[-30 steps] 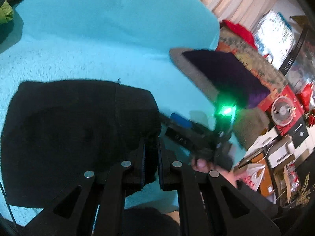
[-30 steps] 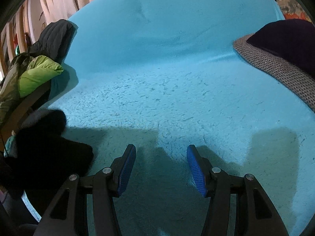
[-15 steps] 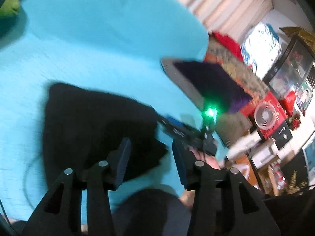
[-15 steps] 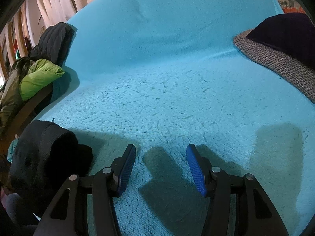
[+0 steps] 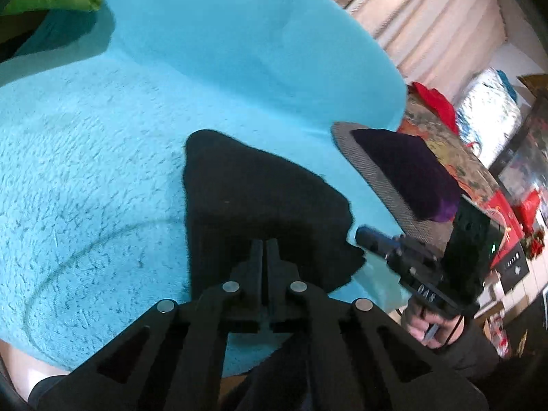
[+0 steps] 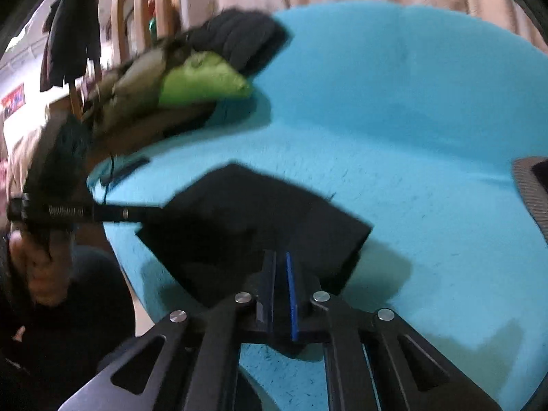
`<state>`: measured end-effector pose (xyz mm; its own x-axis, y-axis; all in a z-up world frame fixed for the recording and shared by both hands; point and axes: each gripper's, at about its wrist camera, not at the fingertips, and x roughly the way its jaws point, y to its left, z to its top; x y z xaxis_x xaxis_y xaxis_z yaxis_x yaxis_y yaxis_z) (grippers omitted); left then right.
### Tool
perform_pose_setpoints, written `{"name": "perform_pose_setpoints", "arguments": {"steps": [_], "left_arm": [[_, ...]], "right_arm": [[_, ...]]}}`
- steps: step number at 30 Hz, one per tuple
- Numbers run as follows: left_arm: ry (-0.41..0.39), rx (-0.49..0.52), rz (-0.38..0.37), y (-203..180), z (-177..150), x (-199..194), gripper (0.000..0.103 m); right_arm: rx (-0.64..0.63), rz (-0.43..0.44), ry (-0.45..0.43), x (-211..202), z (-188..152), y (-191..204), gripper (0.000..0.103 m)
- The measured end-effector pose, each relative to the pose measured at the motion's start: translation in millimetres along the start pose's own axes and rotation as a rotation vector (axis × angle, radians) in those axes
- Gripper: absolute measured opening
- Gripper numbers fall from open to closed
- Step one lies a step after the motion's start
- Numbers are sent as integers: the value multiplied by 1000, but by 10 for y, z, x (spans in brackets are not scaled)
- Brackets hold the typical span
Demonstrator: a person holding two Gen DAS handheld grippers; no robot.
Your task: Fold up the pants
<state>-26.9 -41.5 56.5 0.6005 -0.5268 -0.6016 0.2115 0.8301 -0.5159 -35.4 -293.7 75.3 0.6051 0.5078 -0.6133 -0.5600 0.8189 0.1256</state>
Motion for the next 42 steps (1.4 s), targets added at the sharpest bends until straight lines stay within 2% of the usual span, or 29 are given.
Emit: {"name": "perform_pose_setpoints", "arguments": {"steps": [2,4,9,13,15,17,19,21,22,23,24,28,30,31,33,35,37,38,39,40,42], "left_arm": [[26,-30,22,101,-9,69,0],[73,-57,58,186,-56,208,1],[74,-29,89,121,-52,301,1],[59,-73,7,119,72,160,0],[-22,-31,-4,34,281,10,0],[-60,-8,1,-3,477,-8,0],[-20,-9,60,70,637,193,1],[85,-67,124,251,595,520,0],[107,-76,123,296,531,598,0],[89,-66,119,312,481,610,0],[82,-63,116,313,458,598,0],[101,-69,108,337,526,541,0],[41,-66,63,305,676,397,0],[13,-59,54,276,722,349,0],[-14,-59,47,254,862,363,0],[19,-59,53,287,939,521,0],[100,-84,111,416,910,837,0],[116,-106,124,503,849,935,1],[86,-114,99,557,812,934,1],[86,-130,85,571,803,909,1],[87,-134,83,574,793,894,1]], "right_arm": [[15,31,55,139,-39,-16,5],[15,28,112,288,-134,-24,1],[104,82,89,364,-188,-198,0],[143,99,116,339,-117,-266,0],[118,62,85,234,34,-254,4],[109,36,19,129,177,-200,5],[111,10,10,195,294,-215,8],[108,3,101,483,286,-234,7],[99,-19,168,640,223,-235,5],[84,-38,189,756,124,-230,3],[85,-40,154,736,95,-234,2],[134,-19,176,688,167,-283,1],[134,-21,178,612,248,-292,2],[147,-12,148,538,302,-308,6],[168,-8,69,418,374,-355,6],[184,-37,48,434,434,-396,8],[192,-72,132,688,378,-485,9],[188,-113,201,874,271,-522,7],[185,-125,185,917,191,-544,6],[188,-126,135,897,144,-555,6],[202,-126,114,870,130,-563,6]]}}
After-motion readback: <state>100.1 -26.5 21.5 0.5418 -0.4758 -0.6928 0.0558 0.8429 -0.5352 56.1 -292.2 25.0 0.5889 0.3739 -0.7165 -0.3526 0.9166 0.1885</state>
